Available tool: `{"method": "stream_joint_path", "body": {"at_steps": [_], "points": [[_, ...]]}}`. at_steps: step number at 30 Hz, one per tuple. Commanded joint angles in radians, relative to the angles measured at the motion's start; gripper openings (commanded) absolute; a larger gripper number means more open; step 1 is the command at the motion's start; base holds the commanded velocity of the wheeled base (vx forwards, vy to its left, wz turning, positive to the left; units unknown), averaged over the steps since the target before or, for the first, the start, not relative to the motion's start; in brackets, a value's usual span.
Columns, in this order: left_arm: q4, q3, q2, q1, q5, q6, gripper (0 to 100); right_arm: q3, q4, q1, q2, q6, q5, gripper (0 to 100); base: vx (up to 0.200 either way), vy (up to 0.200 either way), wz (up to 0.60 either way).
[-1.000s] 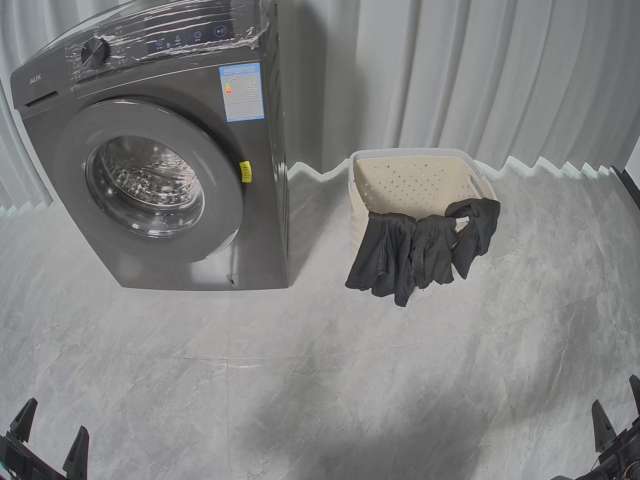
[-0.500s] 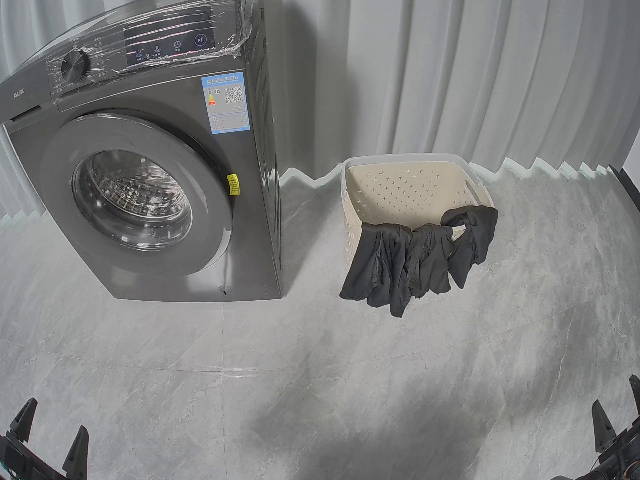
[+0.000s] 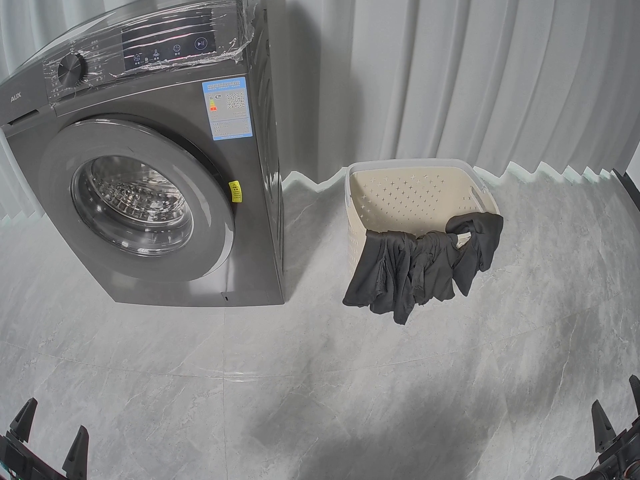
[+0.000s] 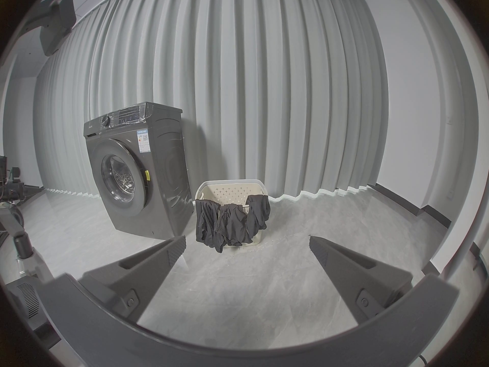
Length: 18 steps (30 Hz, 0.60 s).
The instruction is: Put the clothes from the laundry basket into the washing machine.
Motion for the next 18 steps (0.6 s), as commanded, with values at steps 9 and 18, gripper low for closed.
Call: {"method": "stream_joint_path", "body": {"at_steps": [9, 18], "points": [[-0.001, 0.016, -0.018, 0.0, 0.0, -0.001, 100, 0.018, 0.0, -0.001, -0.009, -0.001, 0.0, 100, 0.0, -0.2, 0.0], [-0.001, 0.016, -0.018, 0.0, 0.0, -0.001, 100, 0.018, 0.0, -0.001, -0.009, 0.0, 0.0, 100, 0.0, -0.2, 0.0]]}}
